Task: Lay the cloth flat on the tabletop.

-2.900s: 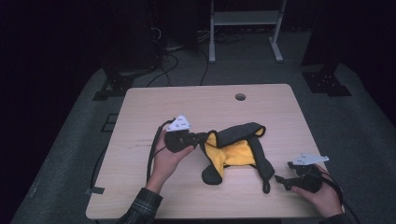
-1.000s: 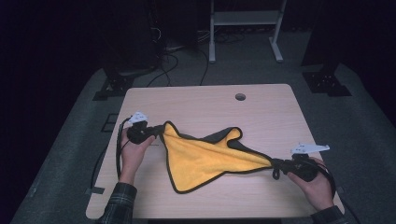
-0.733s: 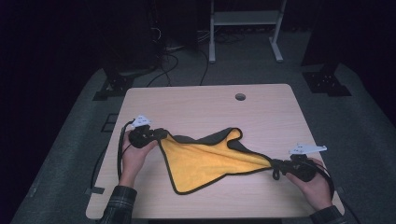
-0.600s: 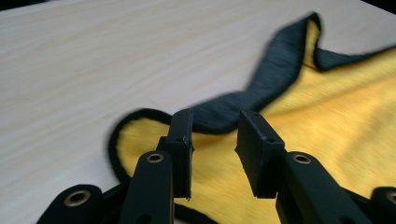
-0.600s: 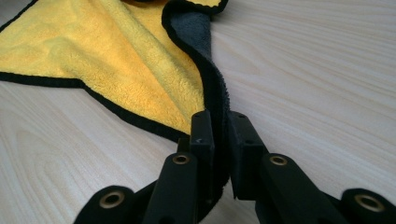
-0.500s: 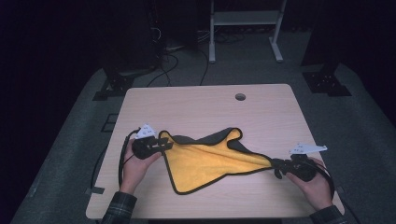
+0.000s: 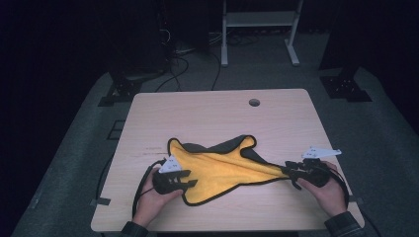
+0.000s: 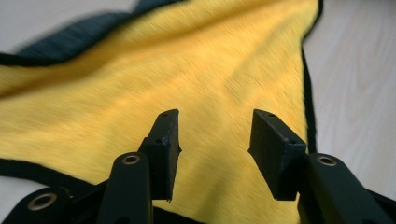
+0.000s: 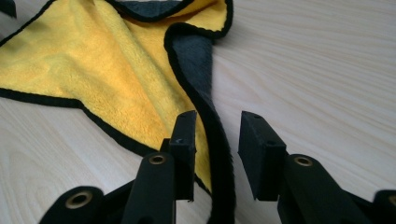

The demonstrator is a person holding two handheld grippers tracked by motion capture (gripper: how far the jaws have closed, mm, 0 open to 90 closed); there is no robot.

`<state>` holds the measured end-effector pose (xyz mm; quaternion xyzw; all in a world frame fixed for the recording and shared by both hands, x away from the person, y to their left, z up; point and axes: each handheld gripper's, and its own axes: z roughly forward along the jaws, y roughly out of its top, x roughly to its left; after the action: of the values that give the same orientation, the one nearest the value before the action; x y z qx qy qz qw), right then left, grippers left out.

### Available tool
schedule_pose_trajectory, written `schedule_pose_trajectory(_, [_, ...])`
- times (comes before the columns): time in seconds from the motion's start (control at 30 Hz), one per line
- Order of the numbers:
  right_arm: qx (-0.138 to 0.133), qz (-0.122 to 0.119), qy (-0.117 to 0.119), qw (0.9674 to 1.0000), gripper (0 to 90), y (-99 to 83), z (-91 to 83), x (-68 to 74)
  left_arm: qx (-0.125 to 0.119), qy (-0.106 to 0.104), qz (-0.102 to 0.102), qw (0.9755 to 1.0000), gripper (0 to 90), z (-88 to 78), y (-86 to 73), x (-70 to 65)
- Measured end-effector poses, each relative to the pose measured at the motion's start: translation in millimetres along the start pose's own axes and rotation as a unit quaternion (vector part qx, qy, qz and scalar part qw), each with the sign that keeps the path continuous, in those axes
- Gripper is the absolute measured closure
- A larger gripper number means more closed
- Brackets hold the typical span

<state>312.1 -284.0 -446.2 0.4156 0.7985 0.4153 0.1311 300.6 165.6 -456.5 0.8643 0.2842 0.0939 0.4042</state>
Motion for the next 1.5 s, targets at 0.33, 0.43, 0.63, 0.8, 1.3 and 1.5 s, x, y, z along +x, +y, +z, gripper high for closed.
schedule_pose_trajectory(0.33, [0.012, -0.013, 0.003, 0.9998, 60.8, -2.5, -1.9, 2.6, 0.048, -0.015, 0.052, 0.9974, 45.6, 5.0, -14.0, -27.4])
schedule_pose_trajectory(0.43, [0.03, -0.003, 0.004, 0.9995, 59.6, -14.7, -6.4, -2.9, 0.05, -0.013, 0.056, 0.9971, 46.1, -0.1, -18.6, -27.0])
schedule_pose_trajectory(0.63, [0.054, 0.005, 0.011, 0.9985, 67.8, -22.7, -6.0, -8.5, 0.054, -0.024, 0.071, 0.9957, 44.3, -3.4, -23.3, -31.0])
schedule_pose_trajectory(0.8, [0.06, 0.007, 0.018, 0.998, 70.6, -22.9, -5.4, -8.3, 0.06, -0.03, 0.086, 0.994, 41.1, -3.4, -23.2, -34.0])
schedule_pose_trajectory(1.3, [0.068, 0.0, 0.026, 0.9973, 82.0, -19.9, -5.7, -5.0, 0.069, -0.004, 0.074, 0.9949, 82.6, -8.9, -19.1, -25.9])
schedule_pose_trajectory(1.5, [0.032, -0.006, 0.037, 0.9988, 82.4, -8.1, -17.2, -2.0, 0.001, -0.002, 0.048, 0.9989, 83.5, -31.1, -1.7, -13.5])
